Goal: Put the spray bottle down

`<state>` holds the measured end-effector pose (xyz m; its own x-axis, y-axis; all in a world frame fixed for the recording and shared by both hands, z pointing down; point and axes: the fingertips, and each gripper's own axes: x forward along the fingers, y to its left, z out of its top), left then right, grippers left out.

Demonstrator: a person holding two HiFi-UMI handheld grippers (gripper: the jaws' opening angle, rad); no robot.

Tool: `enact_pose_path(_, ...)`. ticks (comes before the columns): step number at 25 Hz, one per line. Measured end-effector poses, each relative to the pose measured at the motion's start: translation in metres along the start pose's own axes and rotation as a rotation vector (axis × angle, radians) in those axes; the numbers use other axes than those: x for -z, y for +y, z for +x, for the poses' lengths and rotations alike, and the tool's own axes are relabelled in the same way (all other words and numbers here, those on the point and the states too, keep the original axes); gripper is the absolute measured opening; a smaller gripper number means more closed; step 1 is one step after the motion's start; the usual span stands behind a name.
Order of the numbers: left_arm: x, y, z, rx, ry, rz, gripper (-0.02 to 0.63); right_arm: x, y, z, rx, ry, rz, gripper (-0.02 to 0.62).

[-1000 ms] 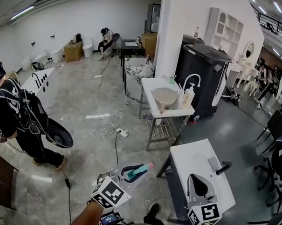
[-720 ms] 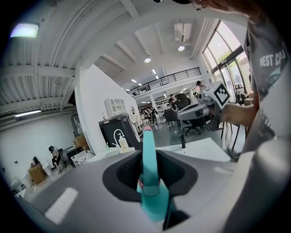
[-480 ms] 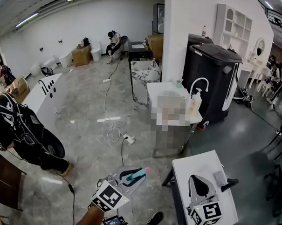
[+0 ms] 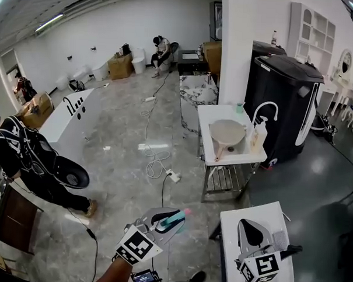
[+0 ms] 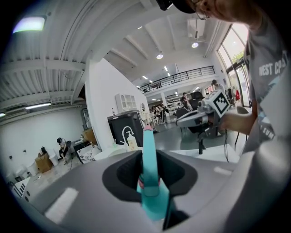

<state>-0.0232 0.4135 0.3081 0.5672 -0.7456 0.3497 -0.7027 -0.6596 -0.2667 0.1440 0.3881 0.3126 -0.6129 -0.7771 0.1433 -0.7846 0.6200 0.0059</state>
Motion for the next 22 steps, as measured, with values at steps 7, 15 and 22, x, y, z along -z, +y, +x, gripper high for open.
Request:
enact_pose_path(7,-0.019,-0.004,0.039,-0.003,0.033,0.036,0.087,0.009,-0.038,0.006,-0.022,-0.025,0.047,0.002)
enact_pose_path(15,-0.034,-0.005,0.068,0.022,0.052,0.076,0.086,0.019,-0.067,0.005,0.009,-0.039,0.099,0.002)
enact_pose_path(22,-0.039,0.014,0.102,0.067,0.004,0.084,0.086,0.020,-0.088,0.019,0.068,-0.027,0.086,0.002)
